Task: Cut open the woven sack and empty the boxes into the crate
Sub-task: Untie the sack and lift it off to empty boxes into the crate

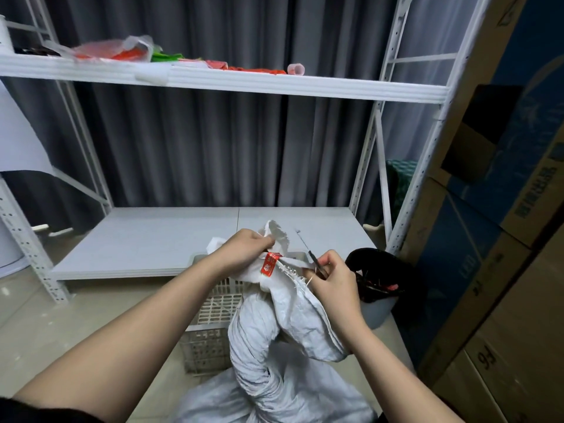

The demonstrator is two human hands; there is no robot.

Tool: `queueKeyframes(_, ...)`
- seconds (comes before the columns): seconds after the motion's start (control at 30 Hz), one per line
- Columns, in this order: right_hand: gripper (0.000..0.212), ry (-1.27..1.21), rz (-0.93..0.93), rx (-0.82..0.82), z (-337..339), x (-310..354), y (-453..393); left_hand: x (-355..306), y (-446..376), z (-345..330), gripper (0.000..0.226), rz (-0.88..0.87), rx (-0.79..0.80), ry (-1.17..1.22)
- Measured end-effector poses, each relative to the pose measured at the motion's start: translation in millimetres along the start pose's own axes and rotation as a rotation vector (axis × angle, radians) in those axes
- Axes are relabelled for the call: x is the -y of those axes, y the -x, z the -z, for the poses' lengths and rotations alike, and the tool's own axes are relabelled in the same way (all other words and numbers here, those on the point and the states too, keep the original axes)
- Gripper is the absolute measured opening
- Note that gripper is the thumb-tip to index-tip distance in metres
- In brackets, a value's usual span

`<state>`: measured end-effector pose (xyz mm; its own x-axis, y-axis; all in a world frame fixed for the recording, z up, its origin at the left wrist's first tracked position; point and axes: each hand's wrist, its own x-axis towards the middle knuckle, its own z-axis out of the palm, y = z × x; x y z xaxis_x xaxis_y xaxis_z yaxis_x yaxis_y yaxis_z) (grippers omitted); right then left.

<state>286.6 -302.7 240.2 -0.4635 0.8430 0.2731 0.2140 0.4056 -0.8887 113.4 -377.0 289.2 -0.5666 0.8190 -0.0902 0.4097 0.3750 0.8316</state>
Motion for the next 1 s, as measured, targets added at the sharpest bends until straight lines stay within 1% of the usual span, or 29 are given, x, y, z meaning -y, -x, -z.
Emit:
queueKeyframes(0.1,0.033,-0.001,0.023,0.042,1,-2,3,0,4,2,0.040,0.004,0.019,0.139)
queueKeyframes(0.17,0.029,-0.049,-0.014,0.091,5,-3,2,1,6,1,0.041,-0.021,-0.018,0.167)
queueKeyframes(0.23,0.023,-0.038,-0.053,0.153,13,-4,-1,0,8,1,0.042,-0.045,-0.055,0.164)
queueKeyframes(0.3,0.028,0.011,-0.068,0.209,23,-2,-4,-2,9,2,0.041,-0.064,-0.077,0.161)
queueKeyframes(0.4,0.023,0.073,-0.007,0.317,43,5,-8,-9,10,4,0.036,-0.049,-0.072,0.175)
queueKeyframes(0.5,0.009,0.191,0.095,0.407,60,17,-11,-14,14,4,0.036,-0.038,-0.072,0.209)
queueKeyframes(0.57,0.008,0.404,0.204,0.399,67,22,-12,-16,15,4,0.037,-0.036,-0.080,0.221)
queueKeyframes(0.63,0.014,0.590,0.287,0.366,69,30,-12,-16,14,3,0.038,-0.032,-0.082,0.224)
queueKeyframes(0.73,0.019,0.696,0.348,0.333,67,42,-10,-15,13,2,0.041,-0.045,-0.094,0.190)
queueKeyframes(0.8,0.022,0.765,0.383,0.317,66,44,-9,-14,11,2,0.044,-0.062,-0.110,0.126)
queueKeyframes(1.0,0.023,0.798,0.416,0.303,67,47,-9,-14,8,-1,0.047,-0.119,-0.186,-0.042)
